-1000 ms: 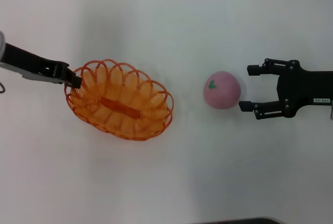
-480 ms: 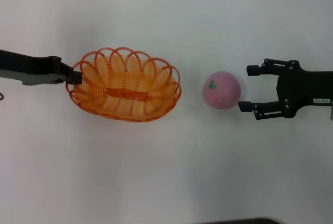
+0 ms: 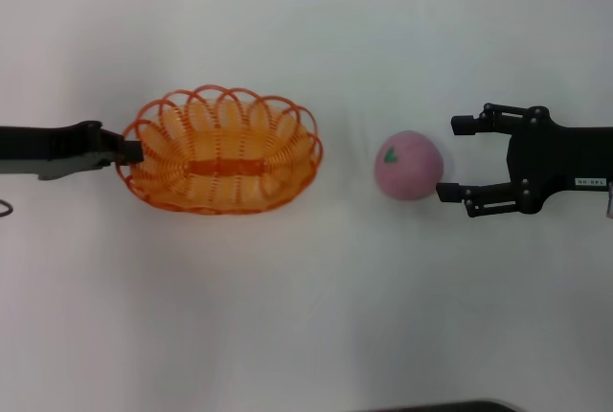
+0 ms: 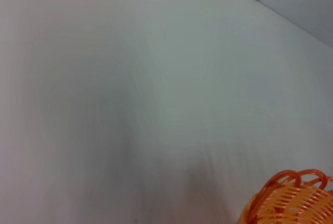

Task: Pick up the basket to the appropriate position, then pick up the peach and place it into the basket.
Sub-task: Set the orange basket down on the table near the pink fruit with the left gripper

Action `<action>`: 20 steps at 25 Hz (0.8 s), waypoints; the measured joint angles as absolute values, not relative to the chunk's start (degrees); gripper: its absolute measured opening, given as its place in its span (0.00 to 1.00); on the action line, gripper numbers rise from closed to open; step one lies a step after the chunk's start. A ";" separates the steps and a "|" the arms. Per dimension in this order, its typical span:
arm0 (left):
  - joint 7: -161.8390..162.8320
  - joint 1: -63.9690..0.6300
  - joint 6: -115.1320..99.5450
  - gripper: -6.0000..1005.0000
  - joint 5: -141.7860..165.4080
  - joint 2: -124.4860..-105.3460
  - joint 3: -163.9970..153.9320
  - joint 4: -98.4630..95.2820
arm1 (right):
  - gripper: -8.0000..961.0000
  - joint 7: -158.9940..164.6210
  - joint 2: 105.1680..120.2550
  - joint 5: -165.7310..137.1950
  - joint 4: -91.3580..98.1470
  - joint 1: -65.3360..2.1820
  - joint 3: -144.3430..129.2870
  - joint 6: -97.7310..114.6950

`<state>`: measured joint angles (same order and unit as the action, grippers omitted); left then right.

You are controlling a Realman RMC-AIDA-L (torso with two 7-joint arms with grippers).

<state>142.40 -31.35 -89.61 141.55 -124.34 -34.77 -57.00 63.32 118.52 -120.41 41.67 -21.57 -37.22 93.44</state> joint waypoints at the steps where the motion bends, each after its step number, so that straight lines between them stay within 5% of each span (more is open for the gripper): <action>1: 142.46 -30.57 -89.00 0.06 140.88 -124.38 -34.78 -56.95 | 0.96 63.46 118.65 -120.42 42.00 -21.48 -37.23 93.46; 20: 145.23 -25.57 -86.66 0.06 138.06 -124.54 -40.51 -57.61 | 0.96 63.63 118.83 -120.41 42.37 -21.15 -37.16 93.72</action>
<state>145.23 -25.57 -86.66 138.06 -124.54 -40.51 -57.61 63.63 118.83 -120.41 42.37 -21.15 -37.16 93.72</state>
